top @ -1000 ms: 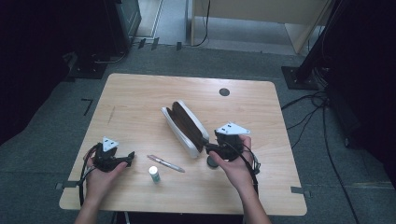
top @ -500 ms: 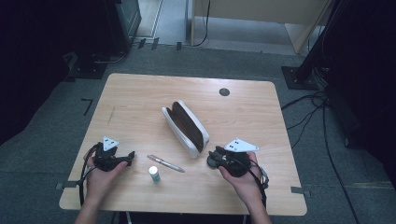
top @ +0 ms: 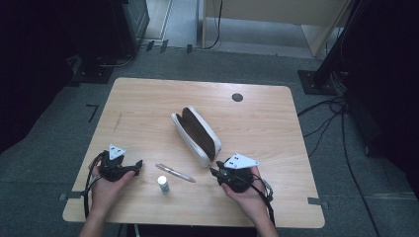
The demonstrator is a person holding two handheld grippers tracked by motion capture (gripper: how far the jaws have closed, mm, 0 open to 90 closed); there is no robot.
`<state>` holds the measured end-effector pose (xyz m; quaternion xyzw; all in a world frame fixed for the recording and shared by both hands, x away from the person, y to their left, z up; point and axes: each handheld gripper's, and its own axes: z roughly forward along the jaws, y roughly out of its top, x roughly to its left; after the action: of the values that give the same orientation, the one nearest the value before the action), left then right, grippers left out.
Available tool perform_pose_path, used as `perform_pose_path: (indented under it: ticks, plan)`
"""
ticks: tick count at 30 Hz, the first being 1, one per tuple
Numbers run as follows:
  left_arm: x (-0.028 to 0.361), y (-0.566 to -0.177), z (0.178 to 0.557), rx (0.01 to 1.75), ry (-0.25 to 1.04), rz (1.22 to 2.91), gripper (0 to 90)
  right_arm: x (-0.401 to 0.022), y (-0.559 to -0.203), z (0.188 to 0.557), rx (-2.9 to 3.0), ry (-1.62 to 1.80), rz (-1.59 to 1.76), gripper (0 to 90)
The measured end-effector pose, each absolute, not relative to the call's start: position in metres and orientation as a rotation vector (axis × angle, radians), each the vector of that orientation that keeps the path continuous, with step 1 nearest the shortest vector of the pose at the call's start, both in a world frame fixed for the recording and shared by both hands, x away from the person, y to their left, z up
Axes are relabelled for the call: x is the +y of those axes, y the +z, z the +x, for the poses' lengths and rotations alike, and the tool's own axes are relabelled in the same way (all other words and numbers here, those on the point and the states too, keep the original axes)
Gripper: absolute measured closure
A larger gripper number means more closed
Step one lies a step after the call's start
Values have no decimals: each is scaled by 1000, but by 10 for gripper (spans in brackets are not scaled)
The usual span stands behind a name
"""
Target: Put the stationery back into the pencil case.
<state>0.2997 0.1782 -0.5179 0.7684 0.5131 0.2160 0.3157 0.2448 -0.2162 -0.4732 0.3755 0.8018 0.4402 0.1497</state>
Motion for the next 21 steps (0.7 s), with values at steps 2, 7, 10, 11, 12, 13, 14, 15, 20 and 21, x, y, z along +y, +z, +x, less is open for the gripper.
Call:
perform_pose_path:
  ticks: [2, 7, 10, 11, 12, 13, 14, 15, 20, 21]
  plan:
    - [178, -518, 300, 1352, 569, 2024, 130, -211, -474, 245, 2313, 1278, 1083, 648]
    - [178, -518, 300, 1352, 569, 2024, 130, -196, -479, 244, 2348, 1294, 1037, 648]
    - [178, -518, 299, 1352, 570, 2023, 131, -188, -483, 244, 2369, 1297, 1019, 648]
    - [178, -518, 299, 1352, 569, 2022, 131, -183, -486, 244, 2386, 1292, 1018, 649]
    - [178, -518, 299, 1352, 569, 2022, 131, -183, -486, 244, 2386, 1292, 1018, 649]
    - [178, -518, 300, 1352, 570, 2023, 131, -181, -487, 244, 2395, 1289, 1009, 650]
    - [178, -518, 300, 1352, 569, 2022, 131, -178, -488, 244, 2402, 1290, 1005, 653]
    - [178, -518, 300, 1352, 569, 2023, 131, -174, -490, 246, 2418, 1290, 1005, 665]
    - [178, -518, 299, 1352, 569, 2022, 131, -164, -495, 249, 2457, 1293, 998, 677]
    - [178, -518, 299, 1352, 569, 2022, 131, -158, -498, 250, 2478, 1283, 984, 681]
